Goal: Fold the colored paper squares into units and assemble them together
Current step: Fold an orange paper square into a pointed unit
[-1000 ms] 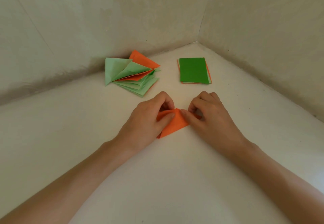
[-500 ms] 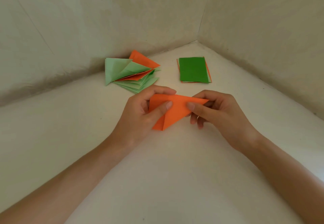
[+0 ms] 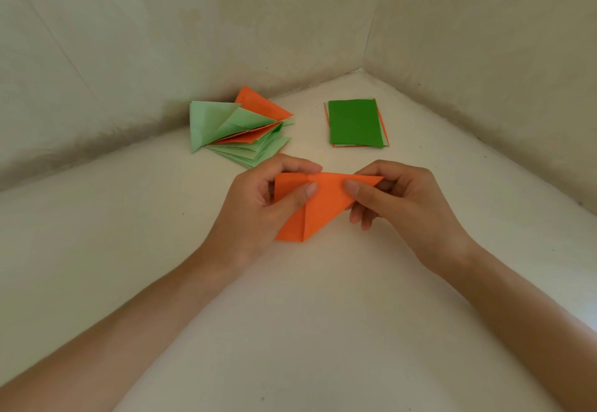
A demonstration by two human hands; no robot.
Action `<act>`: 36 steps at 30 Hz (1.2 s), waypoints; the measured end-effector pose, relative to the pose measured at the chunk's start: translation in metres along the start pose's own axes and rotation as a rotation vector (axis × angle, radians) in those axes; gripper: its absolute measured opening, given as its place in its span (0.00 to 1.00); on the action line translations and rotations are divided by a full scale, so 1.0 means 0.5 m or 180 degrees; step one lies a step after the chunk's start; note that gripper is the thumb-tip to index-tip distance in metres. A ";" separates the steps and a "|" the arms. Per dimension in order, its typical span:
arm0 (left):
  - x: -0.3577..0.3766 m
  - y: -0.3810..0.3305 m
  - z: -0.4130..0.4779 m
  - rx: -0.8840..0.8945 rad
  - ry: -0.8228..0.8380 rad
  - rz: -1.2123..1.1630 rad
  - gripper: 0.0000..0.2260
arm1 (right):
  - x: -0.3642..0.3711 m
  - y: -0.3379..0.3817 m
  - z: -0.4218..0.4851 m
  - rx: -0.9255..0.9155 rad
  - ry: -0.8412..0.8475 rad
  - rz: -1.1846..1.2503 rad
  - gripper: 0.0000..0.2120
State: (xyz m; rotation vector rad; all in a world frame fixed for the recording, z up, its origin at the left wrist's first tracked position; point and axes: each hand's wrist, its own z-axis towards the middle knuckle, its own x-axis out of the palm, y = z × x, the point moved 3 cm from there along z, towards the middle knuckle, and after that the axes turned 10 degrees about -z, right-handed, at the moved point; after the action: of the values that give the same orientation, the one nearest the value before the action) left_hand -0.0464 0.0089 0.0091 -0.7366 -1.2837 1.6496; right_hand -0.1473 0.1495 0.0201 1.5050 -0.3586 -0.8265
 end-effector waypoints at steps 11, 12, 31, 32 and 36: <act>-0.002 0.005 0.000 0.0781 0.0324 0.2331 0.09 | -0.004 -0.044 0.014 -0.1103 -0.0196 -0.3198 0.14; 0.001 0.004 -0.001 0.0932 0.0388 0.2571 0.10 | -0.002 -0.050 0.017 -0.1116 -0.0168 -0.3262 0.14; -0.056 -0.024 -0.085 0.0958 0.1416 0.3983 0.16 | 0.003 -0.059 0.019 -0.1152 -0.0281 -0.3632 0.14; -0.063 -0.024 -0.091 0.0913 0.1425 0.4070 0.17 | 0.003 -0.059 0.018 -0.1139 -0.0264 -0.3622 0.14; -0.070 -0.029 -0.097 0.0916 0.1338 0.4207 0.17 | 0.001 -0.056 0.016 -0.1095 -0.0206 -0.3537 0.14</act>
State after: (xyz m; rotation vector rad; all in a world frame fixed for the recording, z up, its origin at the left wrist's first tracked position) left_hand 0.0141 -0.0012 0.0065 -1.8311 -0.1169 2.3651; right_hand -0.1595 0.1470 -0.0064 1.2840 0.6297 -1.6934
